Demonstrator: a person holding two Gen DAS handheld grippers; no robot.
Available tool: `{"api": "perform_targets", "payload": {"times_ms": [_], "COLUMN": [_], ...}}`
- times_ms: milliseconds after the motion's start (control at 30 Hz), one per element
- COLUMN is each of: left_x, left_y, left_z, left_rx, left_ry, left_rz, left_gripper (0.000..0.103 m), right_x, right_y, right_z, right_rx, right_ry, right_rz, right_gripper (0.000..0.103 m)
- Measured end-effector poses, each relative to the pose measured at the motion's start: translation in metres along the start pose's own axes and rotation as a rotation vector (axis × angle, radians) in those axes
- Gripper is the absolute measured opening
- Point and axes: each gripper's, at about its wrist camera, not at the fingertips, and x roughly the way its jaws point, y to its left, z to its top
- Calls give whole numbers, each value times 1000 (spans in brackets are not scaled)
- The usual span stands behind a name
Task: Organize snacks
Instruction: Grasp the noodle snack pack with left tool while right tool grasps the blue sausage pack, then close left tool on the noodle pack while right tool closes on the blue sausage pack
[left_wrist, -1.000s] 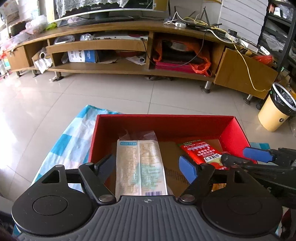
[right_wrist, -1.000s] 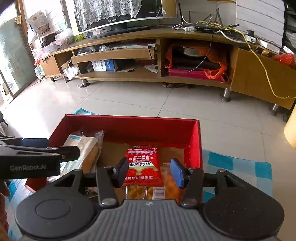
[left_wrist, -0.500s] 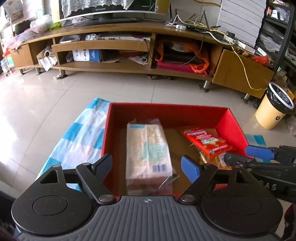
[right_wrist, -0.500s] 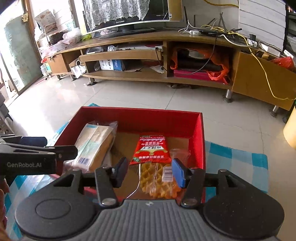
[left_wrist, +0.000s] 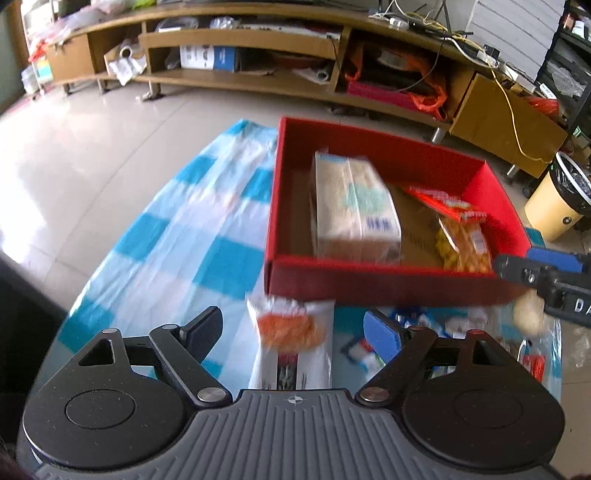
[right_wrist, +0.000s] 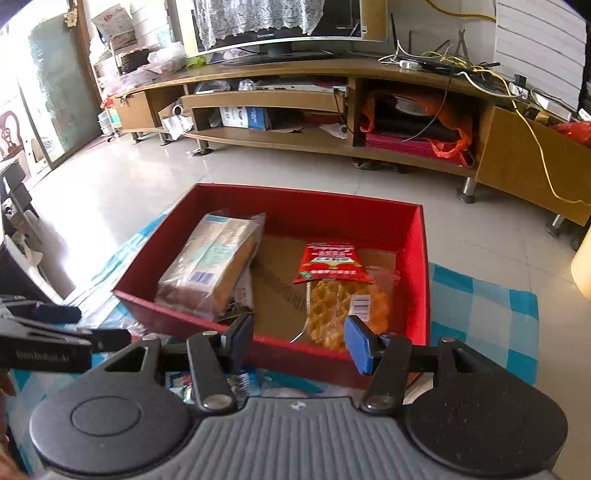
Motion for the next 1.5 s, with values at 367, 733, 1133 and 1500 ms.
{"api": "perform_targets", "payload": {"times_ms": [367, 733, 1133, 1500], "left_x": [35, 31, 16, 12], "left_y": [-17, -5, 31, 47], "left_z": [-25, -45, -63, -66], "left_rx": [28, 24, -31, -47], "left_ry": [113, 182, 203, 196], "left_rz": [42, 48, -11, -48], "left_gripper": [88, 57, 57, 58], "right_x": [-15, 11, 72, 32], "right_y": [-4, 4, 39, 44], "right_z": [-19, -20, -27, -38], "right_rx": [-7, 31, 58, -38], "right_ry": [19, 109, 240, 221], "right_rz": [0, 122, 252, 315], "right_gripper": [57, 57, 65, 65]}}
